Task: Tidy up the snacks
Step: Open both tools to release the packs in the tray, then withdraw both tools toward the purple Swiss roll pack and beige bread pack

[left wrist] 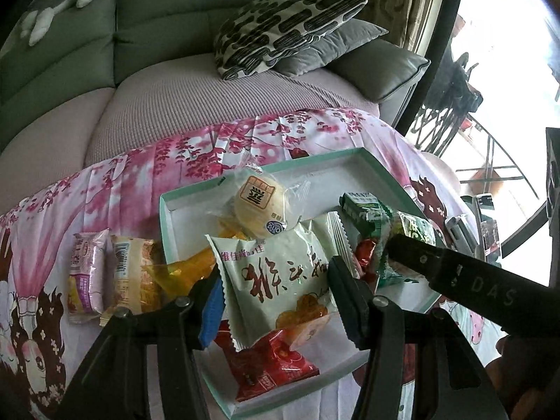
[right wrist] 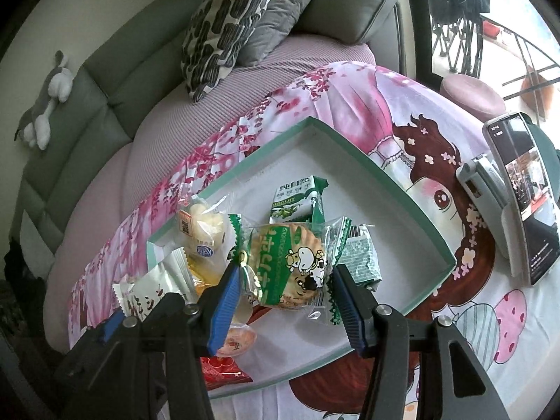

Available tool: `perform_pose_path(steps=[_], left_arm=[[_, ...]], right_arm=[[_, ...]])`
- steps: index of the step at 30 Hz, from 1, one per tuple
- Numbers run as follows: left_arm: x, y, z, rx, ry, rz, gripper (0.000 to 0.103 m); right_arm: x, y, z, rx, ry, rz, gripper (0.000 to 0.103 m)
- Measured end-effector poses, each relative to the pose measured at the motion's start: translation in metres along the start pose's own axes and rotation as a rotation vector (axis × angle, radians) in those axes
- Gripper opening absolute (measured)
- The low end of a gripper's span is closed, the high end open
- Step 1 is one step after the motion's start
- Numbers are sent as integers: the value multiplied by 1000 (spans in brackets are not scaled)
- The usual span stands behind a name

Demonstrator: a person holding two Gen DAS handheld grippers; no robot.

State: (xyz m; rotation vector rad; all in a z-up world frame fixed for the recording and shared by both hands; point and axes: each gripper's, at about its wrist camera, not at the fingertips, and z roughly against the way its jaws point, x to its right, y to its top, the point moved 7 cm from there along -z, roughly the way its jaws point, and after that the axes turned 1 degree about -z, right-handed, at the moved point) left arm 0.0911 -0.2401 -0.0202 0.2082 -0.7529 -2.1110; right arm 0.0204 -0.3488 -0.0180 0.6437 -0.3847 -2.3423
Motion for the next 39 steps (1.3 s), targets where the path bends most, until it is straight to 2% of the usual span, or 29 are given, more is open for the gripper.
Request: perform_pose_path(steps=[4, 8, 20, 21, 24, 25, 28, 31, 33, 35, 39], left_arm=[[-1, 3, 4, 6, -3, 0, 62], [-6, 3, 8, 1, 25, 2, 65], [-52, 6, 19, -9, 116, 119, 66], [-56, 5, 19, -11, 124, 131, 67], [-68, 3, 18, -18, 140, 166, 80], [-72, 2, 18, -20, 147, 180, 81], [-86, 1, 19, -18, 169, 212, 82], [-95, -1, 20, -15, 181, 240, 88], [-100, -2, 20, -14, 180, 256, 88], [-103, -3, 20, -14, 185, 260, 89], [-106, -3, 20, -12, 208, 252, 96]], right_arm=[[0, 0, 0, -3, -3, -1, 58], [0, -1, -1, -6, -10, -1, 58], [0, -2, -4, -16, -15, 4, 59], [-1, -2, -4, -18, -17, 7, 59], [-3, -3, -5, -22, -18, 19, 59], [-4, -3, -6, -26, -18, 25, 60], [-8, -5, -8, -34, -20, 50, 73], [-13, -6, -8, -31, -24, 79, 75], [-16, -6, -9, -30, -25, 92, 85], [-17, -6, -9, -28, -31, 103, 99], [-18, -6, -9, -25, -36, 111, 100]])
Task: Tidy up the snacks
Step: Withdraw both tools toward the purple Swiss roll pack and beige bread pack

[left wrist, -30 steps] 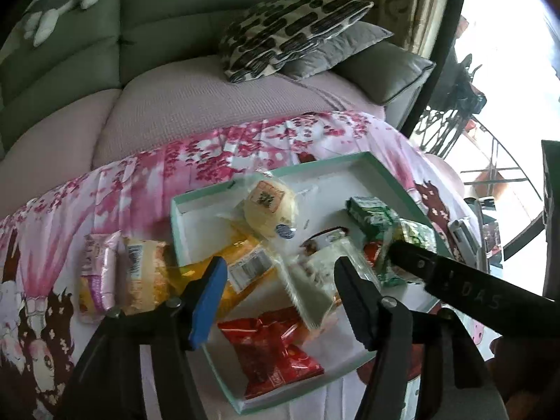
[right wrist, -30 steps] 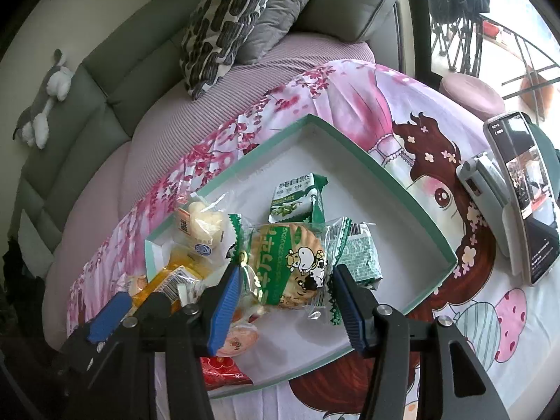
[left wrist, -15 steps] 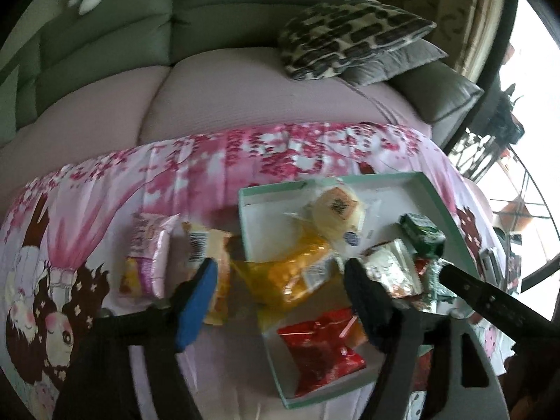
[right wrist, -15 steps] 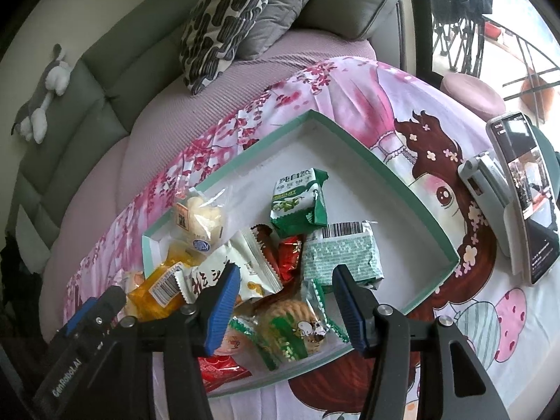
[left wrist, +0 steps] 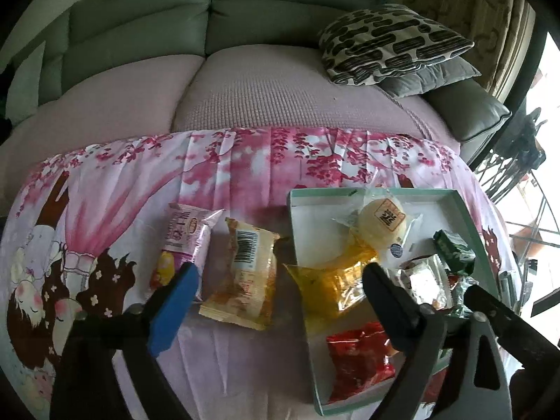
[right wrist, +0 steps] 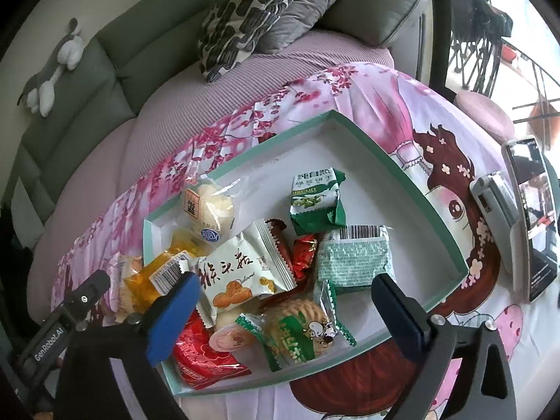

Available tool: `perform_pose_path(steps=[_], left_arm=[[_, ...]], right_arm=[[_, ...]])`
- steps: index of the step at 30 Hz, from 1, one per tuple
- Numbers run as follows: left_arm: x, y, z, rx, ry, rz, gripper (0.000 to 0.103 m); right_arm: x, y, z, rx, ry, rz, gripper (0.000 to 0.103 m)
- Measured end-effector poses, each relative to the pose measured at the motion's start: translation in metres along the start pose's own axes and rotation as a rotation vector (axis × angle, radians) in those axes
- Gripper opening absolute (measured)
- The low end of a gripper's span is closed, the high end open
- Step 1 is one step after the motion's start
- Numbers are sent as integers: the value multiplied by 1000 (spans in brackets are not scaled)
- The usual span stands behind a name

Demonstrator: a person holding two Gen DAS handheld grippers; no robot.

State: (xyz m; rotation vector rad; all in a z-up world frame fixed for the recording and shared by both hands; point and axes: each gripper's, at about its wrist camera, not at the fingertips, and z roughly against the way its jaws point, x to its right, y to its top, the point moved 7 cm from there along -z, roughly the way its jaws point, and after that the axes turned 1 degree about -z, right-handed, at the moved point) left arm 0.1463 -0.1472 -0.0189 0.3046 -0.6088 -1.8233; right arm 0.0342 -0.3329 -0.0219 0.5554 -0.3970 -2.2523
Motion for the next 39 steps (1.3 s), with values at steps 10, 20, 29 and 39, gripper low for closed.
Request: perform_pose_path(steps=[10, 20, 29, 39], left_arm=[[-6, -1, -3, -1, -3, 24, 96], [-8, -1, -3, 0, -3, 31, 97], [-12, 0, -2, 2, -3, 46, 101], [-29, 7, 6, 74, 14, 69, 101]], right_arm=[[2, 0, -1, 3, 3, -8, 103], [1, 0, -1, 14, 5, 0, 103], [2, 2, 1, 38, 26, -25, 103], [-6, 6, 5, 74, 53, -21, 103]])
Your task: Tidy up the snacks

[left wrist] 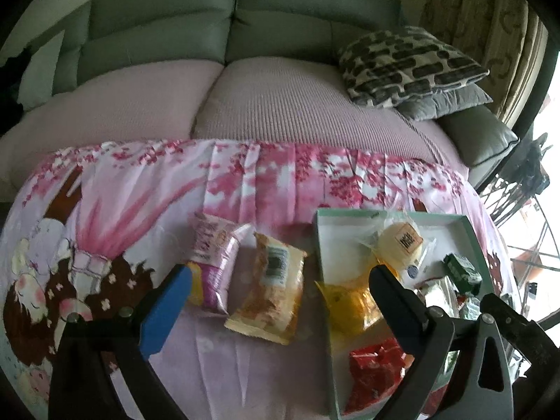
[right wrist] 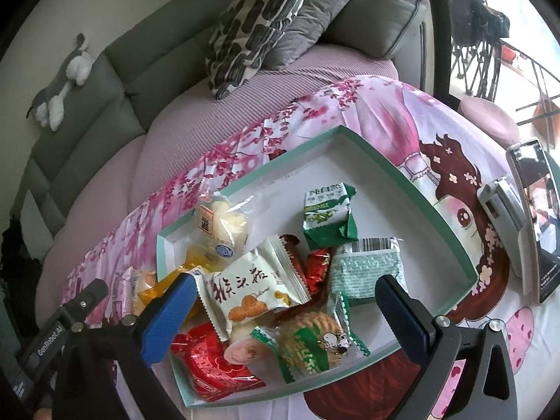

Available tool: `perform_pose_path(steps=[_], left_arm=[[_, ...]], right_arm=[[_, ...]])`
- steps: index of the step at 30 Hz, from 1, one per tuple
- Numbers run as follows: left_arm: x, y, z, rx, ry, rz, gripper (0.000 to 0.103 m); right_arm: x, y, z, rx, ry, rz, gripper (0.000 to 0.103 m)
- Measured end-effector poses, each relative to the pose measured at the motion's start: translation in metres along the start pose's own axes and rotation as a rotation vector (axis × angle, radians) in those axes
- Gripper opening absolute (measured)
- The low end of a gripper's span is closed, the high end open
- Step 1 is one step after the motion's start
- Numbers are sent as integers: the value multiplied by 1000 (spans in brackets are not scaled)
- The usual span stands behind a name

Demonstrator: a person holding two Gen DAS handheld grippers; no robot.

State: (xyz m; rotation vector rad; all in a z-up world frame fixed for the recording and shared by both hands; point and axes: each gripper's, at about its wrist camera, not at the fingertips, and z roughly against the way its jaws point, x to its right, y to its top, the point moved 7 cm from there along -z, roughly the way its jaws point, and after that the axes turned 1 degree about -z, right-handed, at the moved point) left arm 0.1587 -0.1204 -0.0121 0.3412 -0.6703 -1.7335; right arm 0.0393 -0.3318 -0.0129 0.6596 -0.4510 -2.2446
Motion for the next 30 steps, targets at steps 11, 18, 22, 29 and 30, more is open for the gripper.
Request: perform_pose_path(steps=[11, 18, 22, 29, 30], left_arm=[[-64, 13, 7, 57, 28, 161, 101], [-118, 14, 16, 98, 65, 285, 101], [-138, 13, 19, 116, 60, 328, 101], [-164, 13, 25, 140, 98, 371, 101], [-167, 13, 26, 142, 102, 370, 101]], right_arm=[[-42, -4, -1, 8, 80, 75, 103], [-89, -15, -3, 1, 141, 161, 103], [-115, -24, -11, -26, 187, 191, 103], [-164, -42, -26, -67, 260, 268, 103], [-171, -45, -29, -73, 272, 282, 103]])
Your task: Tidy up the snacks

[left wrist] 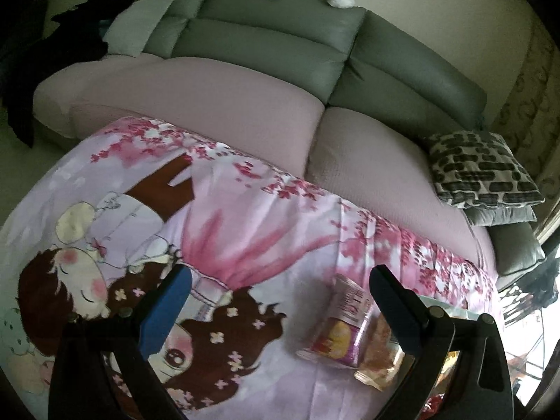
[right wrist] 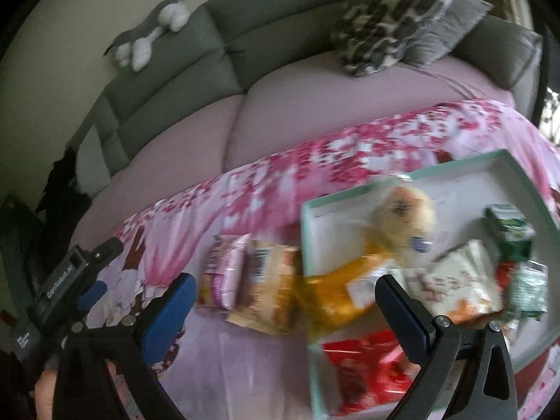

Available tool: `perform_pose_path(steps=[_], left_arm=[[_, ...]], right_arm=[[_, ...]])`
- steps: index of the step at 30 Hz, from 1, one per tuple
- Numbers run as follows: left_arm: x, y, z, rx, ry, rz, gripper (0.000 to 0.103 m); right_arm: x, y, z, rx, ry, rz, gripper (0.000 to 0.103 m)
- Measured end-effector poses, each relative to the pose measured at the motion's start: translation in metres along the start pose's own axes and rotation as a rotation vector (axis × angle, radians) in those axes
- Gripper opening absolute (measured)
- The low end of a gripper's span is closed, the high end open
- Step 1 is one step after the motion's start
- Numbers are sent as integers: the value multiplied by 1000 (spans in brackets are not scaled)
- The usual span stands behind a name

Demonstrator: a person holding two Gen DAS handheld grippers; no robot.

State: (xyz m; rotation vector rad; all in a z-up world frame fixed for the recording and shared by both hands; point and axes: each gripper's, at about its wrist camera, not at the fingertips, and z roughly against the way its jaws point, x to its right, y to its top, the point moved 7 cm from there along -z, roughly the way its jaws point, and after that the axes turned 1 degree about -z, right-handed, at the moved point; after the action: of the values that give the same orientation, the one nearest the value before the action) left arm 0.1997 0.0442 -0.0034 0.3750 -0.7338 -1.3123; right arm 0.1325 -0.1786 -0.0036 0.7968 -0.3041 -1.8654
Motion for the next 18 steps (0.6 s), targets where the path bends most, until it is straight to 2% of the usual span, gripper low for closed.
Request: perform_pose_path(steps=[6, 12, 18], left_arm=[[-10, 1, -7, -34, 11, 7, 101], [3, -11, -37, -110, -25, -36, 101], [19, -26, -63, -177, -23, -110, 101]], right_arm=[[-25, -4, -24, -37, 7, 60, 103], [-11, 5, -33, -29, -99, 49, 103], [9, 15, -42, -48, -190, 36, 103]])
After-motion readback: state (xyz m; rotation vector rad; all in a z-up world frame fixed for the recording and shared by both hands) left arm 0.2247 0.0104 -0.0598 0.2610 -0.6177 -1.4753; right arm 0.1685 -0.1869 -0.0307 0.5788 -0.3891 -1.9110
